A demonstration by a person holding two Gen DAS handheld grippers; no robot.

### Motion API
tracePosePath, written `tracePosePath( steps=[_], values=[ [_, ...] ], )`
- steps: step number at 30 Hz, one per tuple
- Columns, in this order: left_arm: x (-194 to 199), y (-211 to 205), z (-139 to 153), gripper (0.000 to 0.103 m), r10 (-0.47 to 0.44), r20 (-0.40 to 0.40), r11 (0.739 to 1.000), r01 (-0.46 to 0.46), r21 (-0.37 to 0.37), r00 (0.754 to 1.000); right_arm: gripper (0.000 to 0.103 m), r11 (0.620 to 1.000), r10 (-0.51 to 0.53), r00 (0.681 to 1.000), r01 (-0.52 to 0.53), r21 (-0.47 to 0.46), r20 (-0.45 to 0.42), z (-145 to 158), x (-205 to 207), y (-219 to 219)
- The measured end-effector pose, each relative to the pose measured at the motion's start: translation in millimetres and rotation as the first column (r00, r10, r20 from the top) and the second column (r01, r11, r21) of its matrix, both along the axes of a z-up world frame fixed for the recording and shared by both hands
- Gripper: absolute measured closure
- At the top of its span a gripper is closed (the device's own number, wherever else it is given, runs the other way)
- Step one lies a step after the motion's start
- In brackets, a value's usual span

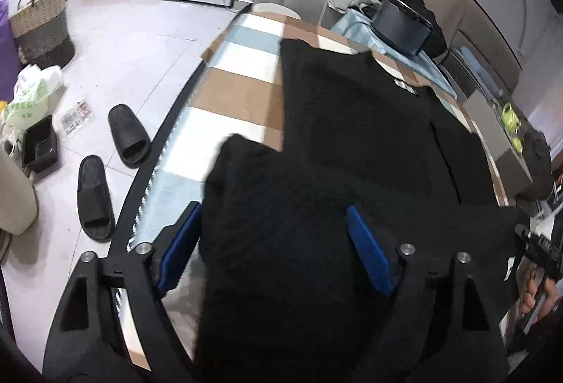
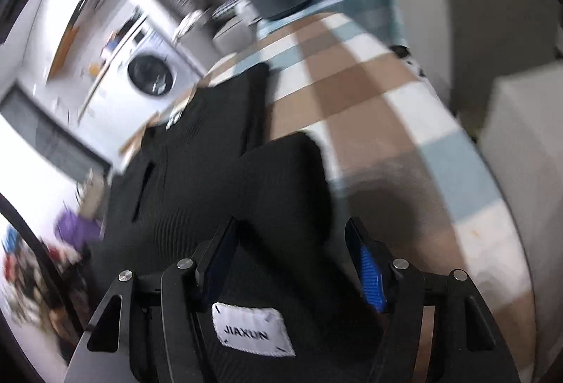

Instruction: Fold small clothes

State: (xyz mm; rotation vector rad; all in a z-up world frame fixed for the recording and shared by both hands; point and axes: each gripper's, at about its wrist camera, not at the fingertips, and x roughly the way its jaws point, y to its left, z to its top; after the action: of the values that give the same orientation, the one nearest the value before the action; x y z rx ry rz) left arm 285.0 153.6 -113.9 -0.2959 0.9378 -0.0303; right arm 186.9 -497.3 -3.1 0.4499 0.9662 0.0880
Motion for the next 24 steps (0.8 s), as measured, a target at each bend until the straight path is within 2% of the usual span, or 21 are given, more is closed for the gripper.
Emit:
tracePosePath(
  steps=[1, 2, 3, 7, 8, 10, 14, 19, 22, 23, 24],
  values=[
    [3, -5, -1, 0.037, -0.012, -0.003, 1.0, 0.012, 0.014, 1.0, 0.039, 1.0, 0.013, 1.0, -0.013, -0.018, 0.0, -1, 5, 7],
    [6, -11, -4, 0.049, -0.032, -0.009, 0.999, 0.032, 0.02, 0.999, 0.04, 0.999, 0.019, 1.0, -0.019, -0.027, -0.004, -2, 10, 11],
    [9, -16, -5, 0.06, -0.045, -0.017, 0.999, 0.046, 0.024, 0.999, 0.047, 0.999, 0.029, 1.0, -0.03, -0.028, -0.003, -3, 13, 14],
    [14, -29, -7, 0.074, -0.089, -0.019, 0.995, 0.089, 0.034, 0.996, 0.073, 0.997, 0.07, 0.997, -0.071, -0.04, -0.02, -9, 25, 25],
    [13, -30, -7, 0.076, -0.094, -0.017, 0.995, 0.095, 0.03, 0.995, 0.075, 0.996, 0.08, 0.996, -0.081, -0.036, -0.023, -10, 25, 27],
    [10, -35, -6, 0.077, -0.1, -0.018, 0.994, 0.101, 0.035, 0.995, 0.082, 0.996, 0.089, 0.996, -0.09, -0.028, -0.02, -10, 21, 30],
    [-7, -42, -5, 0.078, -0.128, -0.02, 0.99, 0.129, 0.053, 0.992, 0.084, 0.996, 0.093, 0.995, -0.094, -0.015, -0.034, -10, 9, 30],
    [-46, -38, -2, 0.077, -0.134, -0.021, 0.99, 0.134, 0.034, 0.991, 0.084, 0.996, 0.094, 0.994, -0.093, 0.01, -0.059, -9, -20, 26],
    [-64, -28, 1, 0.065, -0.089, -0.012, 0.995, 0.09, 0.04, 0.996, 0.083, 0.994, 0.107, 0.992, -0.106, 0.025, -0.073, -7, -42, 24],
    [-68, -23, 4, 0.058, -0.065, 0.001, 0.997, 0.065, 0.037, 0.998, 0.083, 0.994, 0.112, 0.991, -0.11, 0.024, -0.072, -6, -46, 25],
    [-72, -16, 7, 0.054, -0.037, 0.013, 0.999, 0.037, 0.027, 0.999, 0.077, 0.994, 0.111, 0.992, -0.11, 0.019, -0.068, -4, -48, 24]
  ],
)
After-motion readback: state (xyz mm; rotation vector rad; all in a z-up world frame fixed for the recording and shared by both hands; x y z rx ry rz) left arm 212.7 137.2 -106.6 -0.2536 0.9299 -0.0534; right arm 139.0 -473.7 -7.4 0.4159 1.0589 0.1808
